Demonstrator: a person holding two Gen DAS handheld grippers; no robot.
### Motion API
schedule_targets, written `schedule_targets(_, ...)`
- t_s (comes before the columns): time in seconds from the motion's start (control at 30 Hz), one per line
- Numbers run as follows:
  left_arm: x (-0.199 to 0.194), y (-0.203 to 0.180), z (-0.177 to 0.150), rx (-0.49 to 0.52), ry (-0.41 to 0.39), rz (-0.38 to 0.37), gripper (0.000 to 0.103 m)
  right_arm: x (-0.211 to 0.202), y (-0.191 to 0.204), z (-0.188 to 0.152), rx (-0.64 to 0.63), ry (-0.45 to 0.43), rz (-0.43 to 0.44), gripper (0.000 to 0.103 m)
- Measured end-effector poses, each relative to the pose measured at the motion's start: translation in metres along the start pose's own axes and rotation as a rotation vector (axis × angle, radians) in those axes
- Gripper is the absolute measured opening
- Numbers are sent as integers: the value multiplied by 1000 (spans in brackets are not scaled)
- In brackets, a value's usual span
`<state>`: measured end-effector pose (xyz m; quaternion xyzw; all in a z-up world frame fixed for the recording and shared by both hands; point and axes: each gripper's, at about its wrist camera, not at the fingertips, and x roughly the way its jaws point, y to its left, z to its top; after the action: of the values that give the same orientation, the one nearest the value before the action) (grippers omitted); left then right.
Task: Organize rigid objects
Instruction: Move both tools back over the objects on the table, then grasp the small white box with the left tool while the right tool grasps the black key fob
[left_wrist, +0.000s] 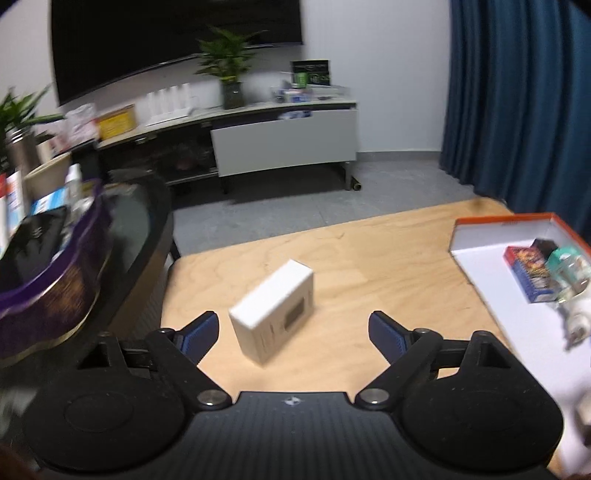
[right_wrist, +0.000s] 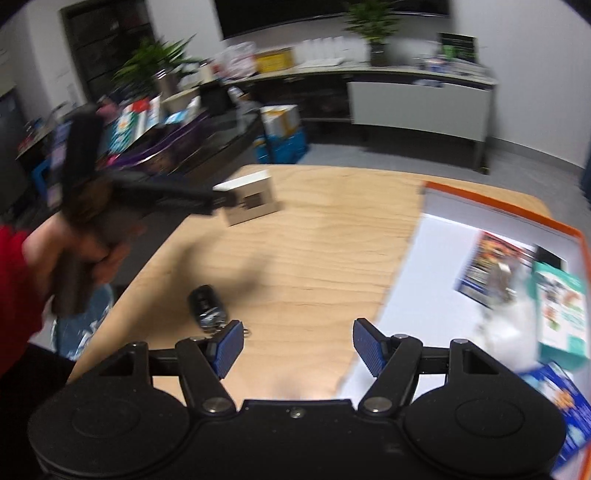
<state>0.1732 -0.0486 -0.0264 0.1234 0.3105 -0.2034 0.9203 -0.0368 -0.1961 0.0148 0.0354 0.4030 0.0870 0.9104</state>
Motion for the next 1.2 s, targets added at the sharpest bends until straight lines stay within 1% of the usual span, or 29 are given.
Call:
schedule_targets(0.07,18,9,1,9,16,3,91,10,6,3,-16,12,32,79)
schedule_targets(0.17,38,19,-1,19,28,-27,89,25,14,7,-51,33,66,79)
schedule_targets(0.2,42,20,-3,29,37,-36,86,30,16,8,-62,39,77,79)
schedule_targets(0.23,47,18,-3,44,45,-43,80,36,18,10,-71,46,89,79)
schedule_targets(0.27,47,17,-7,63,50,-56,79,41,20,11,-78,54,101,79)
schedule_targets(0.3,50,16,-8,78,53,-63,74,46,22,13,-82,60,113,79)
schedule_targets(0.37,56,16,-11,84,73,-70,50,55,24,16,-90,72,153,79)
schedule_targets(0.4,58,18,-13,66,88,-89,30,59,25,16,-95,77,171,79)
schedule_targets(0.43,59,20,-14,39,100,-108,28,64,27,17,-101,87,183,79)
schedule_targets(0.57,49,25,-20,7,100,-109,28,83,37,19,-148,130,222,79)
schedule_targets(0.73,20,33,-22,-41,87,-54,28,102,51,29,-233,162,260,77)
schedule_targets(0.83,-1,38,-21,-64,69,-22,28,117,62,34,-298,191,248,74)
schedule_targets(0.9,-12,40,-21,-72,59,-7,28,127,67,34,-333,215,243,68)
schedule_targets(0.97,-20,41,-21,-80,53,18,28,131,74,34,-361,208,230,65)
schedule_targets(1.0,-24,41,-22,-87,49,27,28,131,76,33,-371,207,220,57)
schedule_targets(1.03,-25,42,-20,-97,46,29,28,132,77,34,-378,201,204,45)
schedule_targets(1.1,-33,40,-22,-112,38,38,28,130,80,33,-375,197,189,44)
schedule_targets(1.2,-45,38,-23,-140,27,51,28,120,81,28,-375,157,163,44)
